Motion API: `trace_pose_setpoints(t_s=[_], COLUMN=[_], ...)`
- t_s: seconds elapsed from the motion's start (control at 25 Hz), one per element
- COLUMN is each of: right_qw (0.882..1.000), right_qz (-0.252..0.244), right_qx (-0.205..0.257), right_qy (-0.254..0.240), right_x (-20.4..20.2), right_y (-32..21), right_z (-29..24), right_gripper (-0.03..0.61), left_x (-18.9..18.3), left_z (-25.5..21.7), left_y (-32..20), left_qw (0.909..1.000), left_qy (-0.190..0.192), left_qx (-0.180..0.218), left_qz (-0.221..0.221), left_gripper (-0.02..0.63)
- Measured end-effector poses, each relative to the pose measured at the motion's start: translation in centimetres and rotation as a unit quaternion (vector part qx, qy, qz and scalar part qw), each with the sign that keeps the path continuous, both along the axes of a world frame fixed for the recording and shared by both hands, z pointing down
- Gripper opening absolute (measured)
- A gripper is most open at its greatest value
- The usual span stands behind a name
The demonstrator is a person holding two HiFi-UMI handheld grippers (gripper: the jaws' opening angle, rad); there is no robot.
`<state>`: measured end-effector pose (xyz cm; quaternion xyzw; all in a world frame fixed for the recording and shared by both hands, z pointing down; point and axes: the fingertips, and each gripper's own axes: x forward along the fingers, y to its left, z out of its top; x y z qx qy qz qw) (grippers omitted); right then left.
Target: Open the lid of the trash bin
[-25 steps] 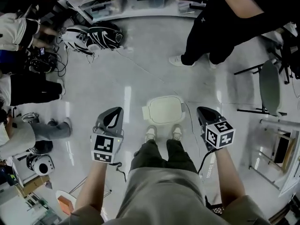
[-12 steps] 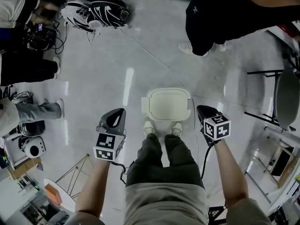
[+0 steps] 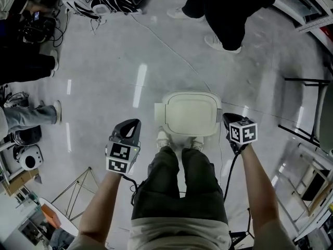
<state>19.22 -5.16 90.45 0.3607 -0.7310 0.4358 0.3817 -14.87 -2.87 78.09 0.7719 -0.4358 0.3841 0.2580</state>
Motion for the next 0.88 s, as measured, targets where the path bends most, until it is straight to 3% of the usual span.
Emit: trace_pose_setpoints(t_s=[0.16,0.48,0.68,0.88], right_qw=[1.000,1.000,0.999,0.999], right_qz=[-0.015,-0.013,0.000,0.022], right_qx=[-0.017,0.003,-0.004,0.010], right_qy=[0.019,0.023,0.034,0.026], right_x=[0.3,0.6,-0.1,-1.8], right_y=[0.4,0.4,0.6,-0.3], right_z=[2.9,4.1,2.6,-2.4], right_gripper=[0.003,0.006,0.005,0.005], left_x=[0.0,-0.1,-2.2,-3.5], left_z=[2.4,3.9,2.9,-0.7], left_y=[0.2,0.8,2.1,3.1], left_qw=[0.9997,0.9993,0.9996,0.9986], left_qy=[0.013,0.021,-0.002,0.007], left_qx=[-0.019,-0.029,-0.019,-0.028], left_qz=[-0.009,-0.011,-0.022,-0.043], left_gripper=[0.003,0.002,0.002,0.003])
